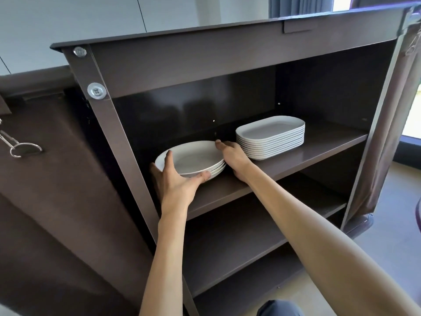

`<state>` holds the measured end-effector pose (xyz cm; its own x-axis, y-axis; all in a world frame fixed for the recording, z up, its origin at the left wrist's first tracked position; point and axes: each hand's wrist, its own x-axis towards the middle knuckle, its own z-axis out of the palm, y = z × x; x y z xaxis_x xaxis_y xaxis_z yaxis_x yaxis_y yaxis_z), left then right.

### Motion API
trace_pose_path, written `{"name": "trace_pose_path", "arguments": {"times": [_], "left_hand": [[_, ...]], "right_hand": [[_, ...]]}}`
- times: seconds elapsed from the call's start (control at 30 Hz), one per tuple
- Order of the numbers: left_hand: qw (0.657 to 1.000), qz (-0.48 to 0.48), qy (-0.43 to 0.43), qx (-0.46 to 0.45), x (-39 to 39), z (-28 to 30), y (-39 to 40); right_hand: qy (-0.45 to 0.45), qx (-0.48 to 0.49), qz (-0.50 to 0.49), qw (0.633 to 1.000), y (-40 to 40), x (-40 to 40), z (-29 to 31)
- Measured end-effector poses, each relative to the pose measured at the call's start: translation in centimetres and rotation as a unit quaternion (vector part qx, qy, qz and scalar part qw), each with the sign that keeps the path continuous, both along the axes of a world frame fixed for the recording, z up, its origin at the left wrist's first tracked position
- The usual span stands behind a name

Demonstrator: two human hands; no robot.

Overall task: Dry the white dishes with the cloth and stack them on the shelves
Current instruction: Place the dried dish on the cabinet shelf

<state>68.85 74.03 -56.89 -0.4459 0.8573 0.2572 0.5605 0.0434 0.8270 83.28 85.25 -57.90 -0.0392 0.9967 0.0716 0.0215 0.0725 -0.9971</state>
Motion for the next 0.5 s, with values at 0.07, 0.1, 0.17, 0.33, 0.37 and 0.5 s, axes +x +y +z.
{"name": "trace_pose_path", "arguments": {"times": [0.07, 0.1, 0.17, 0.33, 0.37, 0.5], "left_hand": [[1.0, -0.007, -0.012, 0.0, 0.2, 0.0, -0.1], [1.0, -0.009, -0.017, 0.0, 0.3, 0.0, -0.1], [0.999, -0.019, -0.03, 0.003, 0.4, 0.0, -0.2], [0.997, -0.014, -0.009, 0.074, 1.4, -0.5, -0.9], [0.99, -0.004, 0.002, 0.142, 2.2, -0.7, -1.3], [0.908, -0.052, -0.034, 0.414, 8.9, -1.6, -1.7]], "right_hand": [[-0.01, 0.008, -0.011, 1.0, -0.2, -0.1, 0.2], [-0.011, 0.01, -0.017, 1.0, -0.3, -0.1, 0.2], [-0.011, 0.013, -0.027, 0.999, -0.5, -0.1, 0.2], [-0.06, 0.043, -0.081, 0.994, -2.3, 0.7, 0.7], [-0.07, 0.064, -0.093, 0.991, -3.1, 1.2, 0.8], [-0.072, 0.162, -0.139, 0.974, -6.7, 6.2, 2.2]]}}
